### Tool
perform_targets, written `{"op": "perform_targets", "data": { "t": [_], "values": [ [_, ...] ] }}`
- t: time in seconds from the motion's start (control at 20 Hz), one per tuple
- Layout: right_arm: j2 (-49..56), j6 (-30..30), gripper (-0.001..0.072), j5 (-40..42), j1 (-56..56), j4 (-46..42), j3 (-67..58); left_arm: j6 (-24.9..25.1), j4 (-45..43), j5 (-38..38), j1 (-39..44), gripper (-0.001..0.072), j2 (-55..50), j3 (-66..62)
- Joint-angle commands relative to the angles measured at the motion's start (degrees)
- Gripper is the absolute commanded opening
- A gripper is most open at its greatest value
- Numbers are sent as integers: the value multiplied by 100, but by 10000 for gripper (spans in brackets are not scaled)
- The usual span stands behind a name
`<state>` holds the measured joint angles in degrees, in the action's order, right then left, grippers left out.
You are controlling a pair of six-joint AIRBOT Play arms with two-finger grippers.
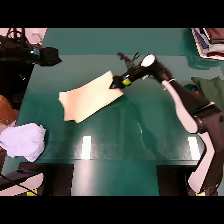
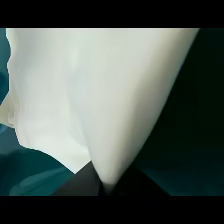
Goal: Fold the shirts.
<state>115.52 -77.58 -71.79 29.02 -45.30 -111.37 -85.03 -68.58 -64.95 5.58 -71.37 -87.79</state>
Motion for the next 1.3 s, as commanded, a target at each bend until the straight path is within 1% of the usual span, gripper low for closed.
{"op": "perform_targets", "data": {
  "t": [0.0,0.1,0.25,0.45,0.65,0.8,1.0,1.15,1.25],
  "values": [
    [-535,-387,15,-356,-789,-968,-94,-2,-2,55,376,29,-4,0],
    [-914,-538,15,-520,-1464,-1261,-96,-2,0,74,507,29,-4,0],
    [-1484,-785,15,-490,-2581,-1639,-96,-4,15,92,573,29,-4,0],
    [-1976,-1104,14,-199,-4144,-1622,-96,-37,17,149,573,29,-4,0],
    [-2142,-1161,15,33,-5215,-1572,-98,-70,39,216,573,29,-4,0],
    [-2203,-1196,15,79,-5558,-1569,-98,-70,46,236,573,29,-4,0],
    [-2524,-1189,14,66,-5630,-1631,-98,-68,48,234,573,29,-4,0],
    [-2918,-1182,15,-142,-5630,-1646,-96,-66,46,232,573,29,-4,0],
    [-3150,-1193,15,-396,-5694,-1954,-96,-48,46,225,573,29,-4,0]
  ]
}}
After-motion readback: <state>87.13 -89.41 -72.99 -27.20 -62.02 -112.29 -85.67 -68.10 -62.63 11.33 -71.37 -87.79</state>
